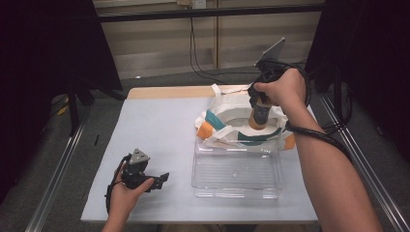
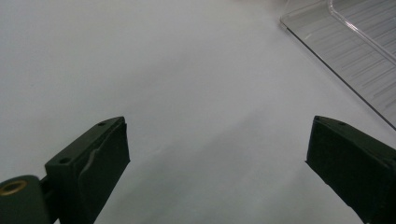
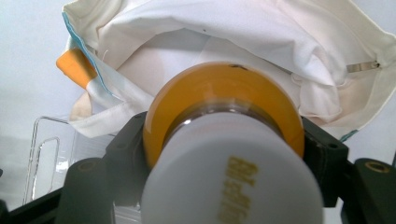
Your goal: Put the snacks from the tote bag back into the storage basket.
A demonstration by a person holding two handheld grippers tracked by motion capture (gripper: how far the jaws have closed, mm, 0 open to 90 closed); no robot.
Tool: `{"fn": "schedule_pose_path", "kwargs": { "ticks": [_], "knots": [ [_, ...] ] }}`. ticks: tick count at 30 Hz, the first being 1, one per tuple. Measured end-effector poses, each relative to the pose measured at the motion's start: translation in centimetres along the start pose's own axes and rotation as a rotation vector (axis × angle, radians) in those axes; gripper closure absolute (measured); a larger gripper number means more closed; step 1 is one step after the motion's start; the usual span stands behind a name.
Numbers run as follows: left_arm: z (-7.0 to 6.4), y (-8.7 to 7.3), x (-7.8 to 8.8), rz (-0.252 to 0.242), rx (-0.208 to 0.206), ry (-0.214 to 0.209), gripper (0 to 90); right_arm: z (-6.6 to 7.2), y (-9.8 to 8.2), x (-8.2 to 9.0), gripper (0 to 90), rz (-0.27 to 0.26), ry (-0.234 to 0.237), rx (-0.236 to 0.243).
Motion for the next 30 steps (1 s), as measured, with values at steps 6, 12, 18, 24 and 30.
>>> {"fn": "schedule_pose_path", "kwargs": {
  "ticks": [6, 12, 18, 24, 30],
  "knots": [
    [-0.1, 0.0, 0.0, 0.005, -0.005, -0.003, 5.5, -0.1, 0.0, 0.8, 30.5, 0.006, 0.0, 0.013],
    [-0.1, 0.0, -0.1, 0.0, -0.002, 0.001, 5.5, -0.1, 0.0, 1.4, 30.5, 0.01, 0.004, 0.021],
    [-0.2, 0.0, -0.1, 0.006, -0.001, -0.006, 5.5, 0.1, -0.3, 1.4, 30.5, 0.03, 0.013, 0.03],
    [-0.1, 0.0, -0.2, 0.005, -0.006, -0.003, 5.5, 0.4, -0.5, 1.6, 30.4, 0.032, 0.028, 0.053],
    [-0.2, 0.0, -0.2, 0.008, -0.01, -0.008, 5.5, 0.7, -0.7, 2.2, 30.5, 0.032, 0.03, 0.053]
  ]
}}
Point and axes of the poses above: each handheld gripper's, and its own axes: x roughly backward along the jaws, y roughly out of its top, z roughly to its left, the point moved 1 cm from there along -x, roughly forward along the jaws, and after that the axes turned 12 degrees about -z, right-handed, at the moved point
